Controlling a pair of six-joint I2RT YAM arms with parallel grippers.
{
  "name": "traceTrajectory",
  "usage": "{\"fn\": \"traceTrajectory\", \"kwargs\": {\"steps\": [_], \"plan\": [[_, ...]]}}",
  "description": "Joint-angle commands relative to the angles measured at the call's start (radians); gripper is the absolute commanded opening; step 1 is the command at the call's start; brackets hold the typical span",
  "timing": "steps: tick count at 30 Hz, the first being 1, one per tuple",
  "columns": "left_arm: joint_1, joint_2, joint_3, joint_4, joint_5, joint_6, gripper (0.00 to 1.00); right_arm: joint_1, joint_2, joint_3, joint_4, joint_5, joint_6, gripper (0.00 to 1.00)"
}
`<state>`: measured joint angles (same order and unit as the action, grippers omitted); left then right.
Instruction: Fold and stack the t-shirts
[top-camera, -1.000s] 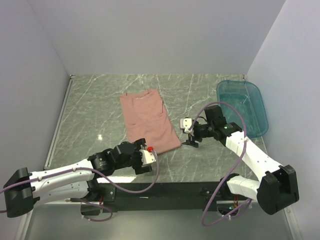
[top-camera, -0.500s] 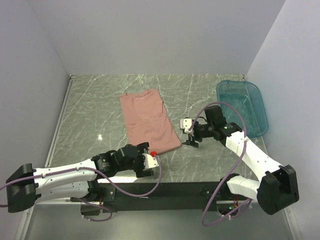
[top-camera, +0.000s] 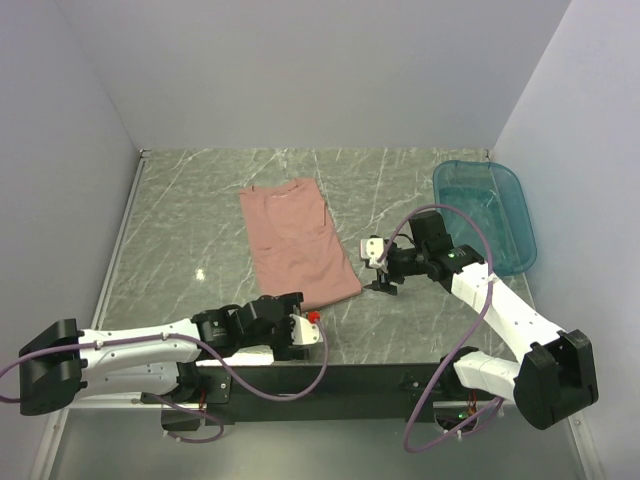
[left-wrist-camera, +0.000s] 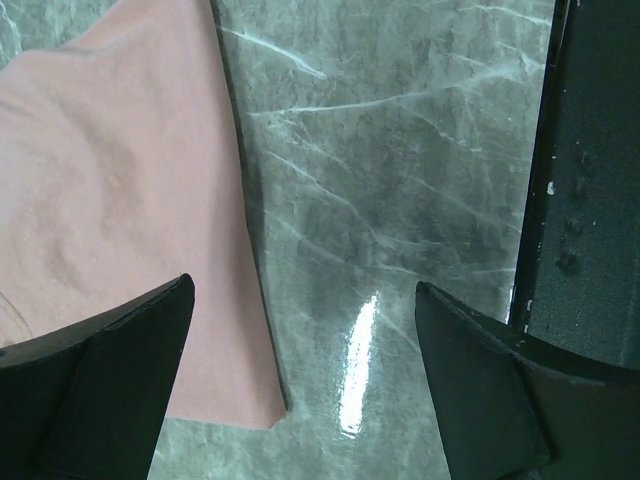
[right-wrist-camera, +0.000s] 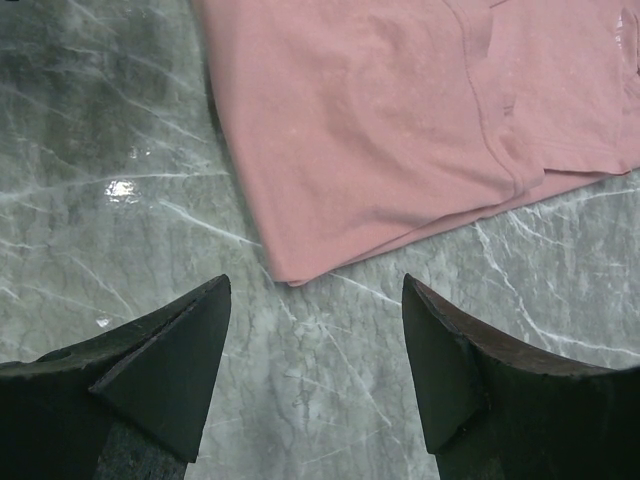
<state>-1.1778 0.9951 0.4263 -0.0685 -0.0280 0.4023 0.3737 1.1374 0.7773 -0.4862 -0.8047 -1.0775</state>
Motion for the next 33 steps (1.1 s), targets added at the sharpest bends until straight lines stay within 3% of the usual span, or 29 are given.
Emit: {"fn": "traceTrajectory", "kwargs": {"steps": [1,9,18,24,33], "plan": [[-0.009,0.008,-0.014,0.061,-0.013,0.024,0.97,0.008,-0.011,-0.016,0.015,-0.019,-0.038,0.76],[-0.008,0.111,-0.015,0.098,-0.142,0.058,0.94,0.053,-0.008,-0.019,0.018,0.002,-0.048,0.76],[0.105,0.027,-0.044,0.079,-0.139,0.102,0.90,0.094,0.001,-0.026,0.024,0.016,-0.070,0.76],[0.165,0.049,-0.041,0.072,-0.102,0.107,0.88,0.244,0.044,-0.053,0.098,0.156,-0.134,0.75],[0.214,0.089,-0.043,0.052,-0.093,0.104,0.84,0.281,0.173,-0.105,0.236,0.297,-0.245,0.75]]}}
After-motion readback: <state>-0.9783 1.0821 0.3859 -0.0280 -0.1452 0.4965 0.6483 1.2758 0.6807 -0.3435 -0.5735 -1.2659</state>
